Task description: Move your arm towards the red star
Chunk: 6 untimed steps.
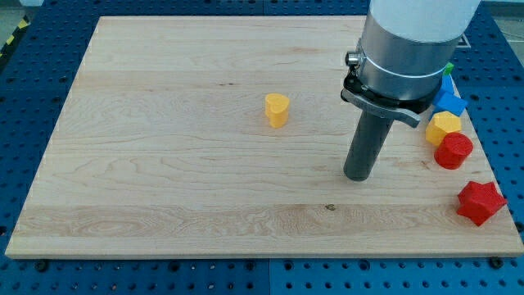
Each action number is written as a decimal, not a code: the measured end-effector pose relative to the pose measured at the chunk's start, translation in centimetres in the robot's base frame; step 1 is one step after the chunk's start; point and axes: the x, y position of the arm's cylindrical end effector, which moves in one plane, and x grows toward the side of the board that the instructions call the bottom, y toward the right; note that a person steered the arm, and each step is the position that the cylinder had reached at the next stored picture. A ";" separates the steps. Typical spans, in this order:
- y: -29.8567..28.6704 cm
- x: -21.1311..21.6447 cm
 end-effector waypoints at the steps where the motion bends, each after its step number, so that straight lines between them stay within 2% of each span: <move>1: 0.3 0.1; 5: 7.3 1.0; 6: 7.3 1.0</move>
